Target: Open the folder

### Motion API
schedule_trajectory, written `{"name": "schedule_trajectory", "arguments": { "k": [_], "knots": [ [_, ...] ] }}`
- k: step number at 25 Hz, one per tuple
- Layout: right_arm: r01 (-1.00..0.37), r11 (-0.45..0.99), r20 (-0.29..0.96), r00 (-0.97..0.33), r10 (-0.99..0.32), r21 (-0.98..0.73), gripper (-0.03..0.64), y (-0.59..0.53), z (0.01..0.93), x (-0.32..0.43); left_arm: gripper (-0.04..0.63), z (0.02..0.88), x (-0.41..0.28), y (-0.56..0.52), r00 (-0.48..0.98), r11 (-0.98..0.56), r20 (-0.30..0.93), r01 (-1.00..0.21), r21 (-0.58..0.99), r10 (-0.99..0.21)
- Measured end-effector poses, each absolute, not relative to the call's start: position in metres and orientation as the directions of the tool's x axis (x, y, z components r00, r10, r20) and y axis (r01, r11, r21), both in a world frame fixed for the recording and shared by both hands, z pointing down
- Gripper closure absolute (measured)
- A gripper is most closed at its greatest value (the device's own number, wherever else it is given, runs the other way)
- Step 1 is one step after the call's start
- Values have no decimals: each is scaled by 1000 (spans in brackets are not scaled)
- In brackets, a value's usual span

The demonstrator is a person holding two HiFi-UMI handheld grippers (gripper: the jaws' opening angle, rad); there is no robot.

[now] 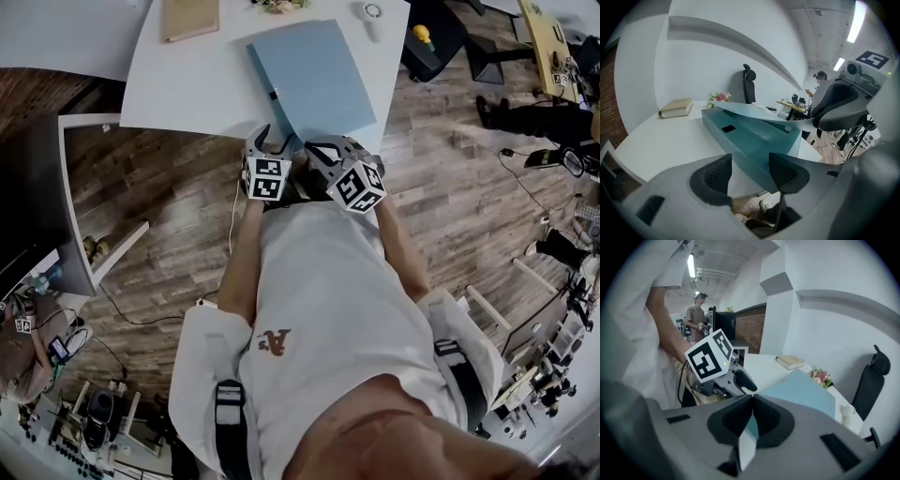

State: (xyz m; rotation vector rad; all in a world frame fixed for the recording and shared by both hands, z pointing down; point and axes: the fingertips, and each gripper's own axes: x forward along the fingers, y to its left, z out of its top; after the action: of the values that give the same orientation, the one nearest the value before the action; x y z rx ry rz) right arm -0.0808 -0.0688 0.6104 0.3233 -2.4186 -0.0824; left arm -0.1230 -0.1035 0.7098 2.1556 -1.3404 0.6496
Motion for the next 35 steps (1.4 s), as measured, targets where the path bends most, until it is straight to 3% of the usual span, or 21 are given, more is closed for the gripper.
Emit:
{"name": "schedule_trajectory", "arguments": {
  "k": [35],
  "knots": [
    [-435,868,521,-696,-493,241,609,-95,544,-20,339,711,-122,-103,375,-384,654,-913,139,-656]
  ]
}}
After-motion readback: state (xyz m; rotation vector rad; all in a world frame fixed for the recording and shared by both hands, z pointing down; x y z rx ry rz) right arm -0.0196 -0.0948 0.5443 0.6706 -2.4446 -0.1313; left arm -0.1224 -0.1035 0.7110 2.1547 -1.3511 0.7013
